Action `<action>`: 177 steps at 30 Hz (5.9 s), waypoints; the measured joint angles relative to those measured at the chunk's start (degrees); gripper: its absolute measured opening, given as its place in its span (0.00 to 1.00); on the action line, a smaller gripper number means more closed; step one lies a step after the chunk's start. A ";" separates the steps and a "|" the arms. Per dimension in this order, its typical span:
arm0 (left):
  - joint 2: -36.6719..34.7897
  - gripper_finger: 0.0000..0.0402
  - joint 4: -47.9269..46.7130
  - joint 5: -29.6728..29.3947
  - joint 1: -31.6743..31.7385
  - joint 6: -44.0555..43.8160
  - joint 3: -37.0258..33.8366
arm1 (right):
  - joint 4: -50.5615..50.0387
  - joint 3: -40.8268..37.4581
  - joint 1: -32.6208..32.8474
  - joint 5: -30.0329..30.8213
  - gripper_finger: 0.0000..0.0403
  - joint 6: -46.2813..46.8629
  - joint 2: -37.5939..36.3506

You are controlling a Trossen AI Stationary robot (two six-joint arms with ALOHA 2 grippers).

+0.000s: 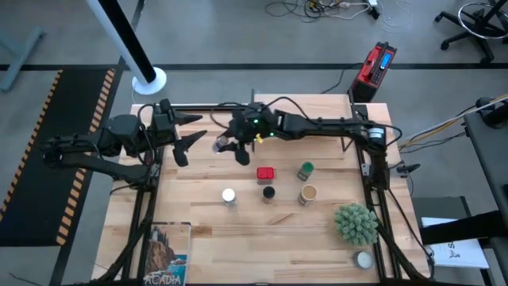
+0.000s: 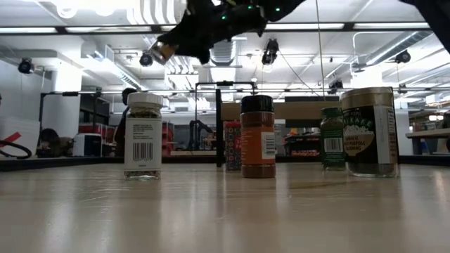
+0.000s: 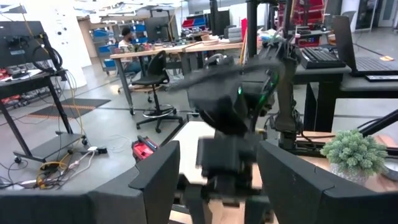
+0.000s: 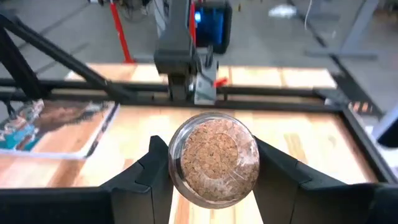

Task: Shelf spices
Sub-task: Remove the light brown seasoning bottle from the shelf, then put the light brown seasoning bottle on the shelf

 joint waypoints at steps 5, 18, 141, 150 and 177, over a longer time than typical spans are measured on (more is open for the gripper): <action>0.00 0.51 0.04 0.00 0.00 0.07 -0.02 | -11.89 10.07 2.45 3.27 0.38 -3.15 5.90; 0.11 0.51 -0.45 -0.09 0.02 0.01 -0.11 | -34.92 33.75 4.08 3.69 0.38 -4.62 24.10; 9.53 0.51 -12.83 6.03 0.02 -7.64 -0.07 | -45.51 -5.07 6.10 11.33 0.53 1.62 -29.20; 18.29 0.51 5.87 0.78 0.08 1.61 -0.07 | -35.15 -25.63 8.71 18.70 0.53 5.68 -47.59; 29.93 0.51 -18.19 1.91 0.09 -13.55 16.57 | -15.12 -54.39 19.28 24.13 0.51 12.18 -61.55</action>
